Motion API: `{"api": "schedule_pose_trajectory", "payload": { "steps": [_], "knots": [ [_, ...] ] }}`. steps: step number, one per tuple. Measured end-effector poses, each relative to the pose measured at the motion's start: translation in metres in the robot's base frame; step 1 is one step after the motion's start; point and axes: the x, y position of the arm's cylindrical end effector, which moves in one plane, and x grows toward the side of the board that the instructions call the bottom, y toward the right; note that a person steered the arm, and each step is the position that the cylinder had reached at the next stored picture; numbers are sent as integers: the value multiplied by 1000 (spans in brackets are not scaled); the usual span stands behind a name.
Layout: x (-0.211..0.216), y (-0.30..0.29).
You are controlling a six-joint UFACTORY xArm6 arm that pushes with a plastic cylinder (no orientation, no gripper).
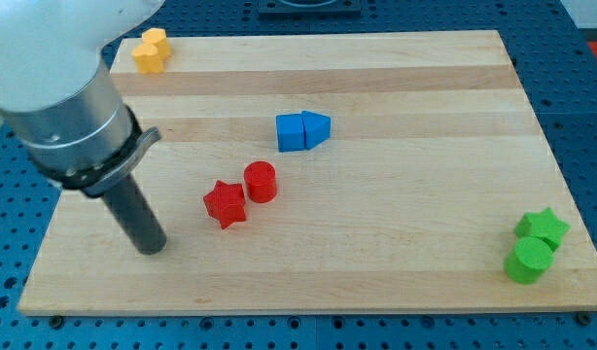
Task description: Separate the red circle from the red star
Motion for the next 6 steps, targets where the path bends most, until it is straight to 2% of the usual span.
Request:
{"api": "schedule_pose_trajectory", "payload": {
  "steps": [2,5,6],
  "knots": [
    [-61,29],
    [-70,176],
    [-95,210]
  ]
}}
